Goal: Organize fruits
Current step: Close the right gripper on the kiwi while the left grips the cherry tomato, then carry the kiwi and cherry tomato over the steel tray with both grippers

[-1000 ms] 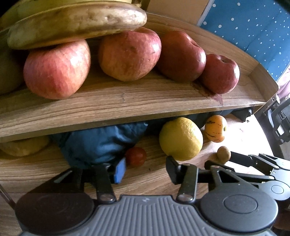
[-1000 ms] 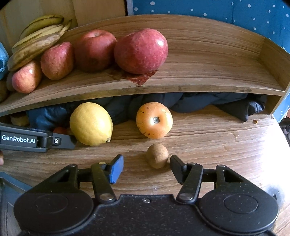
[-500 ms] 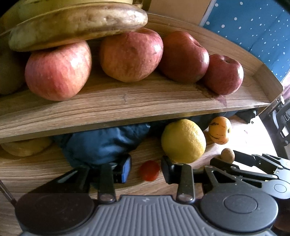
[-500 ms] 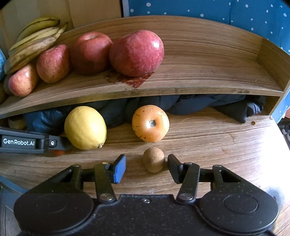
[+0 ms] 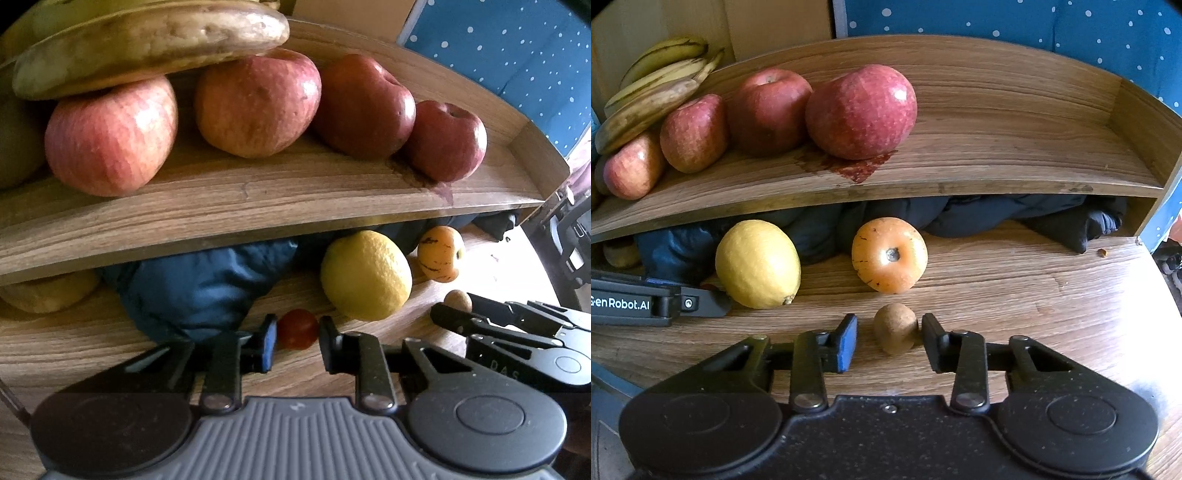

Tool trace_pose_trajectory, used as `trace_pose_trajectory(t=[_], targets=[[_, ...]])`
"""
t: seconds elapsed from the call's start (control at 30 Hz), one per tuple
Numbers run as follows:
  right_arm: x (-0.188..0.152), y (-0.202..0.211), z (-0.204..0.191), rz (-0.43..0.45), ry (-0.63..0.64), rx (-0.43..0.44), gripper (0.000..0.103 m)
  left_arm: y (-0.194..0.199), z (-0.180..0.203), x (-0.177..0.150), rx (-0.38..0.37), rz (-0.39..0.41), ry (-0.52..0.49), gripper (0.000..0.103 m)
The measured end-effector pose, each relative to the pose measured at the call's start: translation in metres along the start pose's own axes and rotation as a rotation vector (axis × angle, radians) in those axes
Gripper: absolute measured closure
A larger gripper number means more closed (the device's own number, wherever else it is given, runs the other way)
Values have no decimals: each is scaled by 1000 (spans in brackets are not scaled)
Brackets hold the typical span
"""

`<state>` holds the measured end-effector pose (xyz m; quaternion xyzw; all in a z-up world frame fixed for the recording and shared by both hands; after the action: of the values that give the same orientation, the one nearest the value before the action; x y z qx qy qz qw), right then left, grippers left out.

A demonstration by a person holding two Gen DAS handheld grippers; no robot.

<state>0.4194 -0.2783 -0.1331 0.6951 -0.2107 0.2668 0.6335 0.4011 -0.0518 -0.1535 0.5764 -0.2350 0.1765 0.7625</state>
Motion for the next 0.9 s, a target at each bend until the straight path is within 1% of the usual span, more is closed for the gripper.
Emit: trace_pose_trajectory(t=[0.13,0.2,0.53,0.9], targets=[[0,3,0,0,-3,1,71,2,1,-1,5,-2,6,78],[-1,5,0,0,-1,4,75,3,2,-3,7,-5,8,78],[-13,18,-8,-11,16,66,75,10,11,-14,5,-26,8,79],[-28,37,-20,-25,44,132,75,26,21,-29,0,-21,24,79]])
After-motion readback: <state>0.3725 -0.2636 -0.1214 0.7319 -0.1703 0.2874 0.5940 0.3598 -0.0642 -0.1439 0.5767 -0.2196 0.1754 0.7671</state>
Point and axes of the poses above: each gripper's, at about its wrist camera, not at the fingertips, and y roughly against the way its jaws point, z to its right, x to its top, the point moved 2 cm from there along -y, roughly the way its jaws point, and after that the axes turned 7 degrees about z, right-handed, at the moved point
